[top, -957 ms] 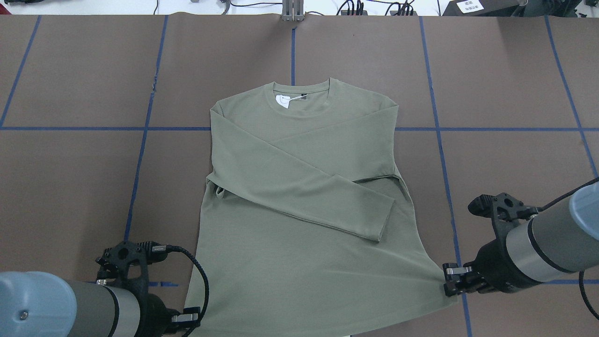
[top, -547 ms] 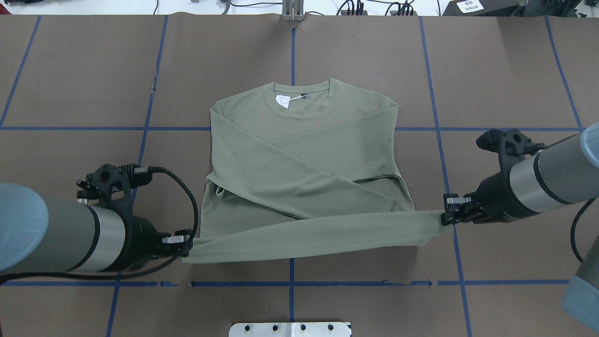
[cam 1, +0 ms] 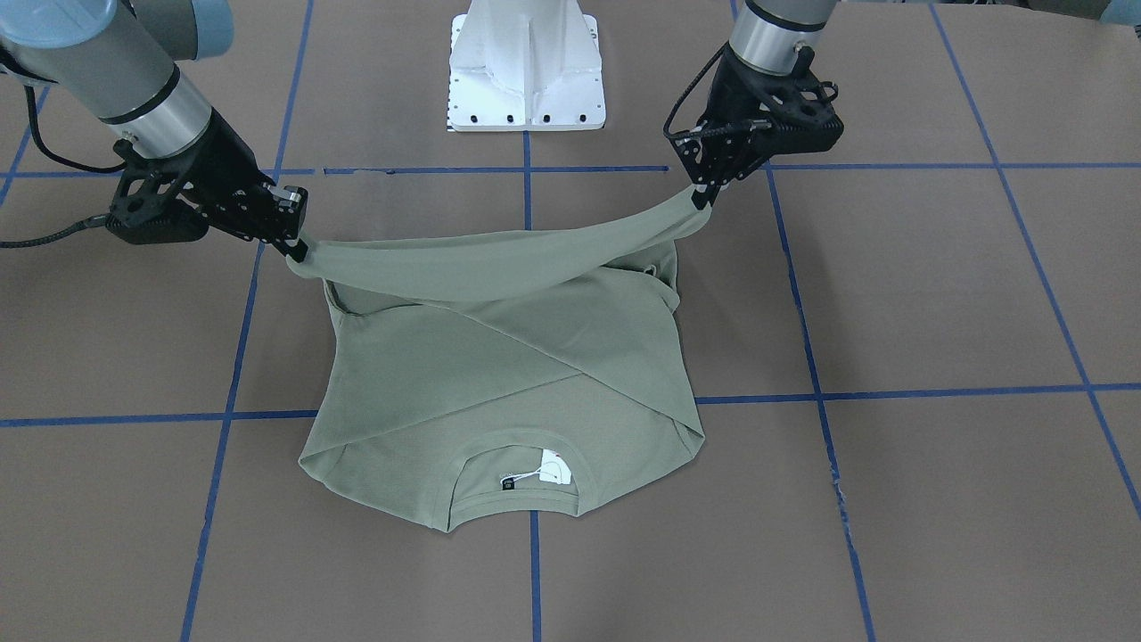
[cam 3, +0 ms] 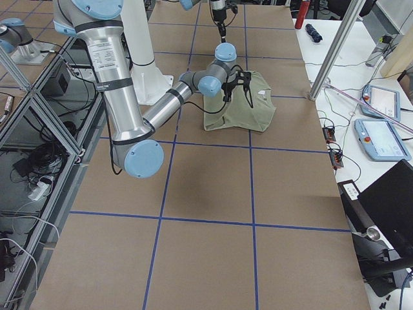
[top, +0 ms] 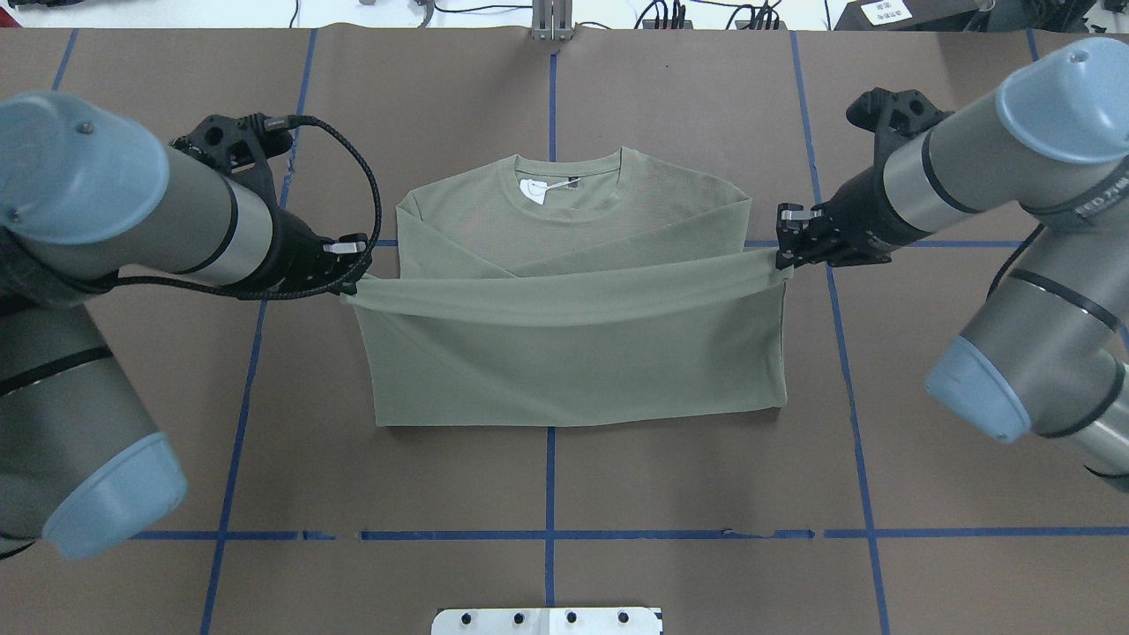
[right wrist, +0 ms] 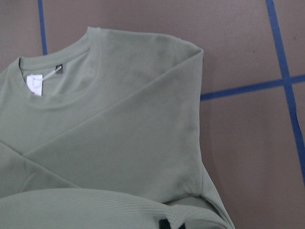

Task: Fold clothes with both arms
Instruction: 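Lift the hem with both grippers and fold it toward the collar, then lower the hem onto the collar edge and open both grippers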

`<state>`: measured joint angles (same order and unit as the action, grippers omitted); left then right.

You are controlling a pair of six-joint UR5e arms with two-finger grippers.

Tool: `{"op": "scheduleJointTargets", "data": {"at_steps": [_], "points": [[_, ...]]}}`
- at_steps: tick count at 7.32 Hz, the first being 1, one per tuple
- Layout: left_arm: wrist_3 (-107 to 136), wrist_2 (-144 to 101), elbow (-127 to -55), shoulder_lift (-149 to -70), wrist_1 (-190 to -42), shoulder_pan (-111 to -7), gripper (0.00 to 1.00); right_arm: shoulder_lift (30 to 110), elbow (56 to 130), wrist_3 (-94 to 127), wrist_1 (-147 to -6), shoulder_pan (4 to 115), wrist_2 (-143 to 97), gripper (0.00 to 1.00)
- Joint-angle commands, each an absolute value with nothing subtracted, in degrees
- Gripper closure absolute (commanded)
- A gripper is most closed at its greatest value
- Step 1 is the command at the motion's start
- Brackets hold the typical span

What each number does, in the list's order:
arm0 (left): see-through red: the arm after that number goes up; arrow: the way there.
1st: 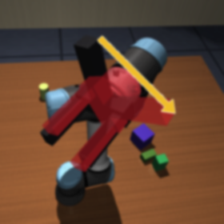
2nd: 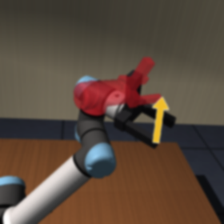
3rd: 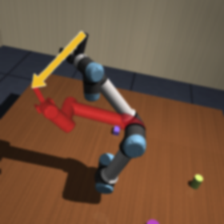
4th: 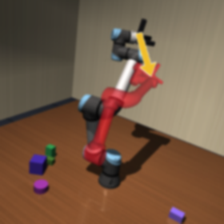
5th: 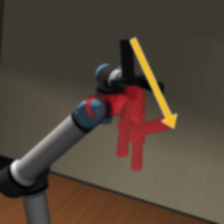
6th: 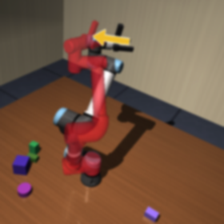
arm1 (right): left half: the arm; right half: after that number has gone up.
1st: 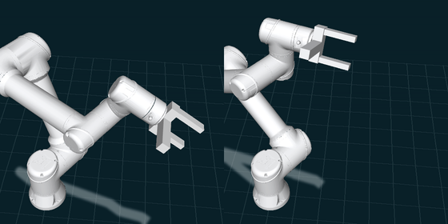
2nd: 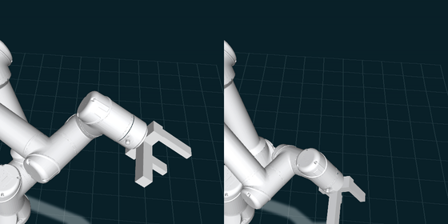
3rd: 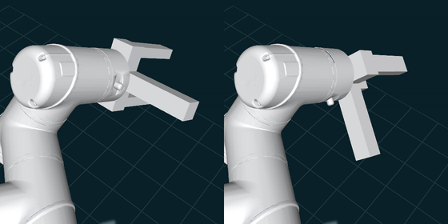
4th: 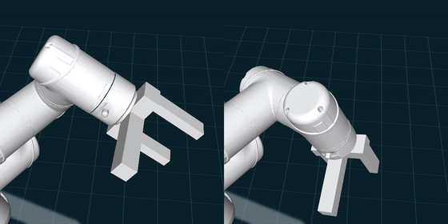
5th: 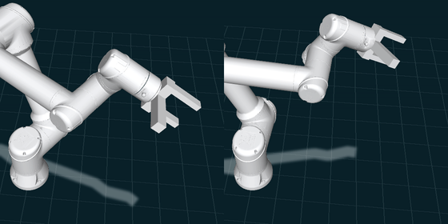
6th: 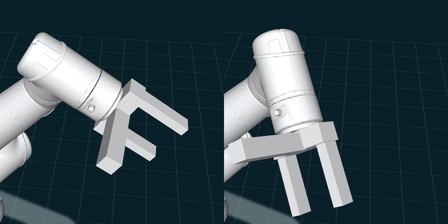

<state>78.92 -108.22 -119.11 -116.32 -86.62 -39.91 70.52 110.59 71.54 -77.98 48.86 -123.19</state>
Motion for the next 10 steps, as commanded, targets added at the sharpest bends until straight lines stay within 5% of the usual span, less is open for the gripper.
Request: {"op": "scheduleJointTargets", "data": {"at_steps": [1, 6, 10], "points": [[77.26, -108.11, -106.24, -120.13, -95.21, -43.41, 1.00, 61.64, 97.36, 67.44, -77.87, 52.10, -122.78, 1.00], [77.26, -107.84, -86.34, -124.27, -111.94, -45.17, 1.00, 51.94, 75.61, 66.44, -70.97, 52.73, -122.78, 1.00], [76.99, -104.85, -80.68, -124.37, -116.28, -45.26, 1.00, 51.94, 73.39, 66.36, -70.84, 53.96, -122.78, 1.00]]}}
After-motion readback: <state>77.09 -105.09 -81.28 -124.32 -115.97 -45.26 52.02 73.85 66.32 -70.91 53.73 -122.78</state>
